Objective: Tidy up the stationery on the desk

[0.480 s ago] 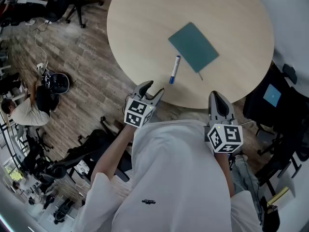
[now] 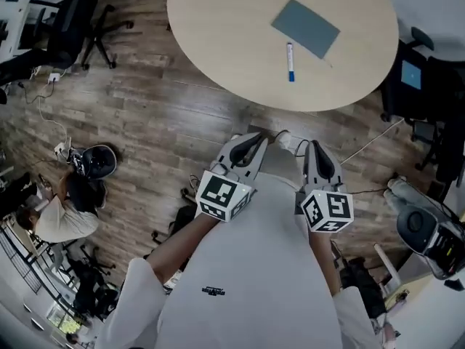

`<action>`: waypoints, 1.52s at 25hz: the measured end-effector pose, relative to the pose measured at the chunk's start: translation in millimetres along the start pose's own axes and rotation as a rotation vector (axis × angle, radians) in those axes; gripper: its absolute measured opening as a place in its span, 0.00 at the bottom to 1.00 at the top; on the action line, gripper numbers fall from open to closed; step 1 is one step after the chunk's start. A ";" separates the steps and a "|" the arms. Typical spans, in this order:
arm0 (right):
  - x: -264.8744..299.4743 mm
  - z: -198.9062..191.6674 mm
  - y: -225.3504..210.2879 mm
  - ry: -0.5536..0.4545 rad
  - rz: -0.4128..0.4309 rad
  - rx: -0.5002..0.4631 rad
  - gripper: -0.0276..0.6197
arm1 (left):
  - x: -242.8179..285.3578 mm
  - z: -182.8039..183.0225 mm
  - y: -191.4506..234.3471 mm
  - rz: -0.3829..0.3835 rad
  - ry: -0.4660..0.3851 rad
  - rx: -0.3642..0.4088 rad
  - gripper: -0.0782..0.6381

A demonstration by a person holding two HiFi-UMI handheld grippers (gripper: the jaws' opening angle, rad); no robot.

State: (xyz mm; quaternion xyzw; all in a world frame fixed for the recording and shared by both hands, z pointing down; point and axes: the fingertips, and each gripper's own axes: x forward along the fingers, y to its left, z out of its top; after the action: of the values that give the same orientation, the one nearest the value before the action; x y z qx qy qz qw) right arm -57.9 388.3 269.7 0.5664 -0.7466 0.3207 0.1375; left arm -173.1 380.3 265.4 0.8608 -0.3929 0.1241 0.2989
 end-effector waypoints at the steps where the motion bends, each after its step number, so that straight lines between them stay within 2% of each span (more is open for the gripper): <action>1: -2.4 -5.1 3.9 0.002 -0.010 0.014 0.09 | -1.2 -4.4 -5.4 -0.020 0.014 0.010 0.16; 5: -35.4 -40.3 6.7 -0.002 -0.019 0.075 0.09 | -16.9 -41.2 -34.5 -0.062 0.064 0.038 0.16; 10: -49.1 -14.1 -10.1 -0.041 0.000 0.074 0.09 | -9.1 -15.0 -52.9 -0.041 0.070 0.086 0.16; 12: -54.1 -7.6 -26.5 -0.047 0.011 0.084 0.10 | -1.7 -11.6 -59.7 0.002 0.073 0.108 0.16; 15: -63.9 -5.6 -62.6 -0.046 0.021 0.118 0.09 | 4.6 -7.0 -66.4 0.113 0.055 0.135 0.16; 18: -69.9 4.4 -95.8 -0.080 0.028 0.113 0.09 | 11.7 -0.1 -75.9 0.160 0.007 0.129 0.16; 20: -73.6 7.7 -108.4 -0.089 0.030 0.091 0.10 | 19.0 -5.9 -86.1 0.157 0.009 0.092 0.16; 23: -70.5 -4.4 -118.9 -0.043 0.033 0.115 0.10 | 34.3 -22.2 -95.2 0.134 0.068 0.030 0.16; 27: -65.6 -19.5 -125.3 0.005 0.041 0.157 0.10 | 49.7 -17.3 -96.7 0.124 0.079 0.014 0.16; 32: -38.1 -7.2 -123.5 0.013 0.052 0.136 0.10 | 76.3 -10.7 -87.3 0.086 0.116 0.045 0.16; 35: -19.0 8.0 -117.1 0.018 0.038 0.131 0.09 | 89.5 6.3 -73.2 0.063 0.126 0.073 0.16; 38: 7.3 34.5 -100.0 0.008 0.034 0.132 0.10 | 104.5 34.2 -50.4 0.018 0.139 0.066 0.16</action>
State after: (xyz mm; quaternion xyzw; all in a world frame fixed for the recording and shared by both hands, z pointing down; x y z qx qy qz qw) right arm 38.7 345.6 280.0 0.5602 -0.7329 0.3736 0.0972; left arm -67.0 322.3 264.2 0.8560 -0.3746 0.1990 0.2956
